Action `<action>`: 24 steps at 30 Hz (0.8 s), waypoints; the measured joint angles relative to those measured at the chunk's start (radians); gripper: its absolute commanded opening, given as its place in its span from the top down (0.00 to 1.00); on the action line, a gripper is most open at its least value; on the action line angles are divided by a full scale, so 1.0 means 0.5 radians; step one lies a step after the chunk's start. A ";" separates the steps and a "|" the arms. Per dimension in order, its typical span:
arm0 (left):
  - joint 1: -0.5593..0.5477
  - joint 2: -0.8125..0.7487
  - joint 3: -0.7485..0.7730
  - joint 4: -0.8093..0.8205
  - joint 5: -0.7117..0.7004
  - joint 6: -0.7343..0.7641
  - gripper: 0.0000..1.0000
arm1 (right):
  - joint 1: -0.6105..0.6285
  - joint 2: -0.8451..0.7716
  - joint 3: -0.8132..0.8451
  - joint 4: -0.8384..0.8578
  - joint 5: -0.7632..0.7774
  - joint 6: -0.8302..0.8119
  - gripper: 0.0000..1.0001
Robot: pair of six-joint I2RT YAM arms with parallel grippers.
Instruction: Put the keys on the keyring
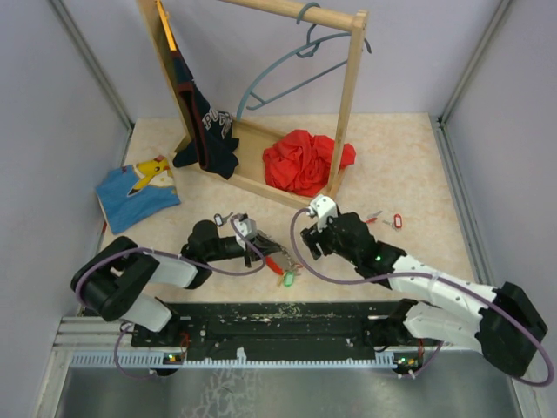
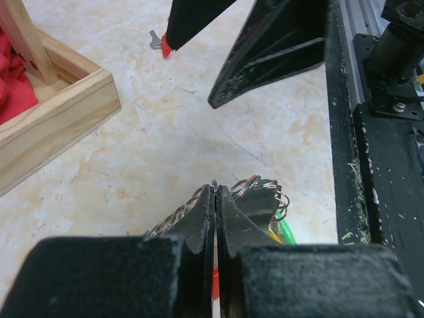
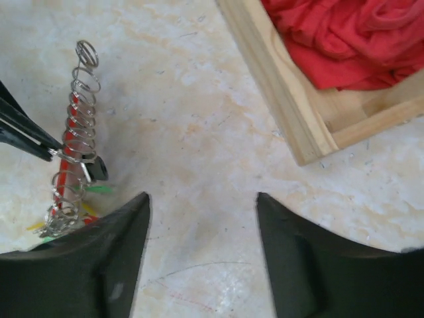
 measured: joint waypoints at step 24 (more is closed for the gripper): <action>-0.052 -1.031 0.025 -0.787 -0.904 -0.333 0.01 | 0.000 -1.048 -0.555 0.121 0.877 0.444 0.10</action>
